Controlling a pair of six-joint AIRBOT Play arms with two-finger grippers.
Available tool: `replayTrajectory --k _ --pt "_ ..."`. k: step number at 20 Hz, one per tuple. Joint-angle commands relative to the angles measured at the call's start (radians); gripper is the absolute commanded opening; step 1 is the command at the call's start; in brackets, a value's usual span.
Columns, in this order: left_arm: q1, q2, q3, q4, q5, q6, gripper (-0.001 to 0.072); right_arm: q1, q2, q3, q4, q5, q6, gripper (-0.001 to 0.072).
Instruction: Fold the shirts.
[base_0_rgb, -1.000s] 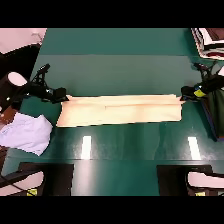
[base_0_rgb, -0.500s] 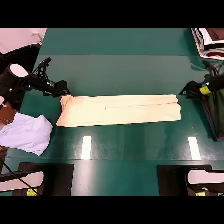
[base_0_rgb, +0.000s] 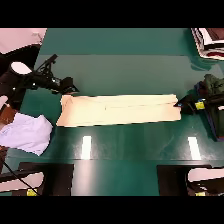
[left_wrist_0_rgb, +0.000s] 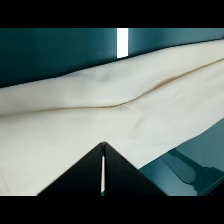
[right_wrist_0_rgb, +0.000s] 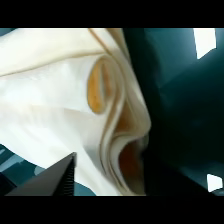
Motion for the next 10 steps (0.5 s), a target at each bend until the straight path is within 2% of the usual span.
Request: replayTrajectory --k 1,2,3,6,10 --pt "-0.114 -0.007 0.002 -0.015 0.106 -0.014 0.0027 0.063 -0.043 0.024 0.036 -0.018 -0.035 0.0259" --pt "-0.151 -0.018 0.002 -0.015 0.143 -0.034 0.0027 0.077 -0.042 0.04 0.034 -0.011 -0.04 0.0062" --pt "-0.19 -0.04 0.006 -0.016 0.169 -0.042 0.0027 0.081 -0.042 0.067 0.038 0.013 -0.039 0.0014" --pt "-0.299 -0.153 0.084 -0.016 0.176 -0.047 0.0027 0.096 0.013 0.163 0.045 0.105 -0.01 0.0013" --pt "-0.44 -0.335 0.25 -0.016 0.177 -0.055 0.0027 0.179 0.159 0.322 0.046 0.108 0.08 0.0013"
